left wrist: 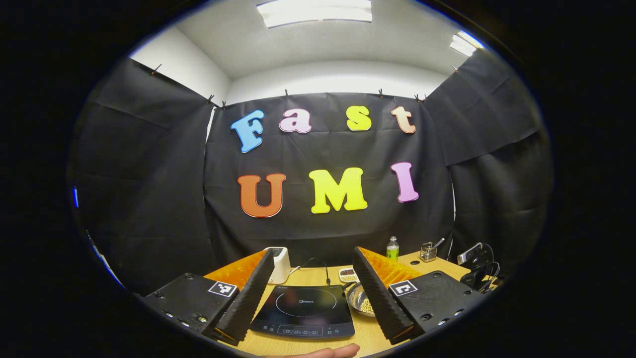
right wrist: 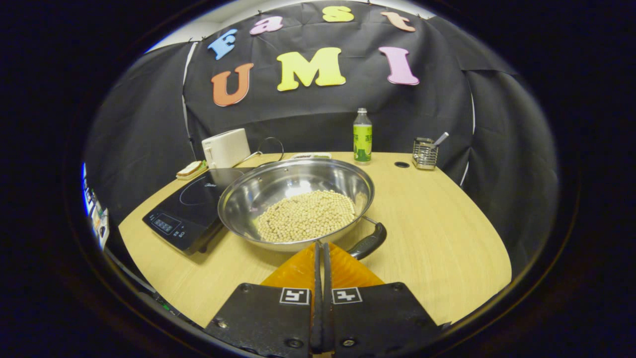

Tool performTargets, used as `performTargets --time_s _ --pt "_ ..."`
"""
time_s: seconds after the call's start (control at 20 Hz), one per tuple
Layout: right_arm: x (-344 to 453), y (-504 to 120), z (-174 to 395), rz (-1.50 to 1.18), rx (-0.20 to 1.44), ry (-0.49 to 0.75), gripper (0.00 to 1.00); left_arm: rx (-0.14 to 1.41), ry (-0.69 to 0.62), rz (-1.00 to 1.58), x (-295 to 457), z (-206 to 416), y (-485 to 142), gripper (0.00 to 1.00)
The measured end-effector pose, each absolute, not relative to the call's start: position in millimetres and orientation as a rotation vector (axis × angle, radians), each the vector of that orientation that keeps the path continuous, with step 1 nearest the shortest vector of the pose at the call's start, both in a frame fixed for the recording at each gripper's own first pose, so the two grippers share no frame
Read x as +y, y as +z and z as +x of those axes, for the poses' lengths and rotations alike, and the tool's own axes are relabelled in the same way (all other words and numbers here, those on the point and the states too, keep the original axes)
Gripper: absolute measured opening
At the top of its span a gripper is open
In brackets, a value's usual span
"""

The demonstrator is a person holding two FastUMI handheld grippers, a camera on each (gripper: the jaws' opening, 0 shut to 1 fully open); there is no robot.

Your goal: First push the handle of the pot to place it horizontally, then grasp the pot with both hands and set it on the induction cooktop.

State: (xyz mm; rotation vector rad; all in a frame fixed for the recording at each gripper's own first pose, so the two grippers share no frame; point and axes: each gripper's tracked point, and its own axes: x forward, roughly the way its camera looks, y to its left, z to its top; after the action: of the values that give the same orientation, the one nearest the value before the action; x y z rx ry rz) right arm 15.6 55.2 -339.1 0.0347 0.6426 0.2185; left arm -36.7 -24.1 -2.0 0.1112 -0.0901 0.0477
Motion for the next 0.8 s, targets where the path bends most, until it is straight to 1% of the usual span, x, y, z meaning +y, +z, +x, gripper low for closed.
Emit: performTargets --time_s 0.1,0.15,0.2,0.25,0.35,0.4,0.45,0.55,0.6,0.65,0.7,0.75,0.8 --pt "50 -340 22 0.044 0.643 0.207 0.04 -0.093 0.047 0.103 -25 -30 1 0.95" --pt "48 -340 25 0.049 0.644 0.207 0.0 -0.092 0.047 0.099 -25 -27 1 0.95" --pt "48 -340 25 0.05 0.646 0.212 0.0 -0.092 0.047 0.095 -25 -23 2 0.95" --pt "47 -340 27 0.044 0.646 0.219 0.04 -0.088 0.049 0.092 -25 -19 3 0.95" --pt "44 -341 30 0.028 0.651 0.226 0.04 -0.081 0.048 0.088 -26 -7 6 0.95" --pt "41 -342 34 0.025 0.656 0.227 0.01 -0.079 0.048 0.077 -26 -2 9 0.95" --pt "41 -342 38 0.024 0.662 0.233 0.06 -0.077 0.045 0.068 -27 2 10 0.95" --pt "38 -342 42 0.011 0.668 0.242 0.01 -0.084 0.045 0.053 -27 9 17 0.95" --pt "33 -341 45 0.006 0.667 0.24 0.04 -0.087 0.045 0.05 -27 13 18 0.95" --pt "30 -340 49 0.005 0.67 0.237 0.01 -0.087 0.041 0.049 -28 17 18 0.95" --pt "27 -341 52 0.007 0.671 0.235 0.01 -0.087 0.036 0.052 -30 20 17 0.95" --pt "25 -341 55 0.008 0.672 0.235 0.06 -0.086 0.034 0.055 -32 24 17 0.95" --pt "22 -342 57 0.008 0.674 0.233 0.04 -0.081 0.032 0.057 -33 28 14 0.95"
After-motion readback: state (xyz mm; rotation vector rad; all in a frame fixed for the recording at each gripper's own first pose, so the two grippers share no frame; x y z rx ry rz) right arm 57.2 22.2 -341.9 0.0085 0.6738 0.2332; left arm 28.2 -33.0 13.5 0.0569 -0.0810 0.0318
